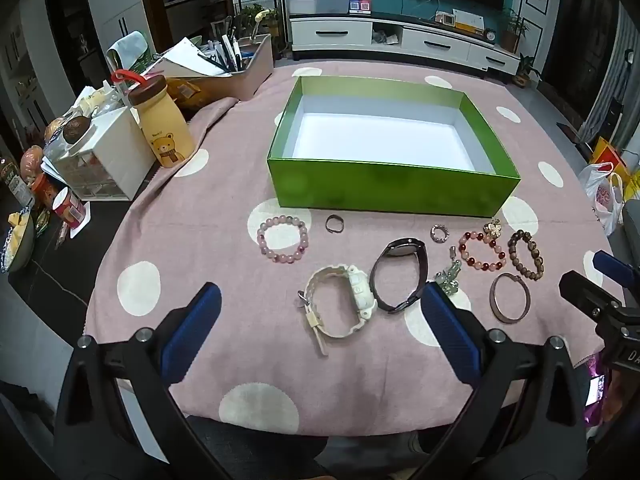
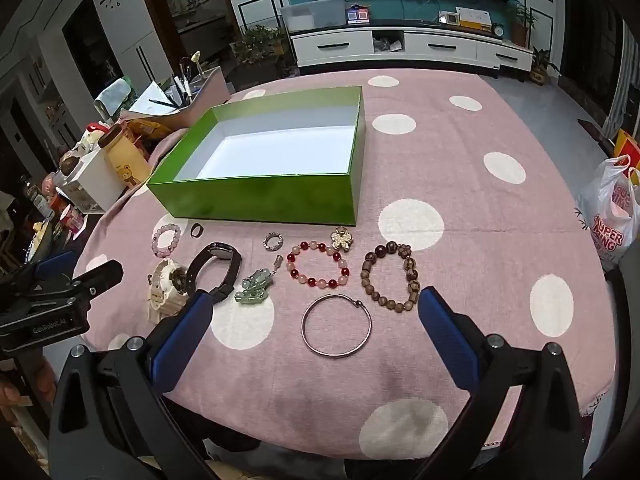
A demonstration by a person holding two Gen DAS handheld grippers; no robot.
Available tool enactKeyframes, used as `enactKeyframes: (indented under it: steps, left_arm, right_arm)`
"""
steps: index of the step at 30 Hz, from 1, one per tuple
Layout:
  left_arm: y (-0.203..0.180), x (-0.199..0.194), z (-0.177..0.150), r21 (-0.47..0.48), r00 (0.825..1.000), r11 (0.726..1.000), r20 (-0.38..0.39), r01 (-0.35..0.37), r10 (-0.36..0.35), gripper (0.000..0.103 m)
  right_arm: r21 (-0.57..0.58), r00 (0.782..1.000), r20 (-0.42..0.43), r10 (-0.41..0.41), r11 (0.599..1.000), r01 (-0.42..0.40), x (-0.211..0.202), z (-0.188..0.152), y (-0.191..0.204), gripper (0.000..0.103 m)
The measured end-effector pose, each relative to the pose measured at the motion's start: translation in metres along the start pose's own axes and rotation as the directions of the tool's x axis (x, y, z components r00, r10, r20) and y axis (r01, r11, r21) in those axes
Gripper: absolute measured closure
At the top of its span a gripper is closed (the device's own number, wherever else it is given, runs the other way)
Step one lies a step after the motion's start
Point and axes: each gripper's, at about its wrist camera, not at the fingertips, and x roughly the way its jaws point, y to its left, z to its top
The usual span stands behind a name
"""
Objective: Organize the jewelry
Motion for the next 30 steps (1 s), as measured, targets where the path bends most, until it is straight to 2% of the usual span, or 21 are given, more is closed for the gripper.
enactKeyframes:
  steps: [9, 11, 19, 20, 30]
  left_arm:
    - [-0.003, -0.002, -0.002, 0.007, 1.000, 1.000, 0.001, 0.003, -0.003, 0.002]
    - [-0.002, -0.003, -0.003, 0.011, 1.000, 1.000, 0.002, 0.005, -0.005, 0.002]
    - [-0.004, -0.003, -0.001, 0.014, 1.000, 1.000, 0.002, 0.010, -0.010, 0.002]
    - [-0.005, -0.003, -0.001, 0.015, 1.000, 1.000, 0.002, 0.010, -0.010, 0.002]
    - [-0.005, -0.003, -0.001, 0.015, 1.000, 1.000, 0.003, 0.014, -0.014, 0.002]
  right_arm:
    - [-0.002, 1.000, -0.010, -0.006, 1.000, 0.006, 0.003, -0.001, 0.004, 0.001]
    - [-0.011, 1.000, -0.011, -0.003, 1.000, 0.003, 0.008, -0.008, 0.016, 0.001]
    - [-0.012, 1.000, -0.010, 0.008, 1.000, -0.008, 0.005, -0.003, 0.007, 0.001]
    - [-0.023, 1.000, -0.021, 0.004, 1.000, -0.005, 0.004, 0.007, 0.008, 0.001]
    - [-0.025, 1.000, -0.023, 0.008, 1.000, -0.008, 0.004, 0.001, 0.007, 0.001]
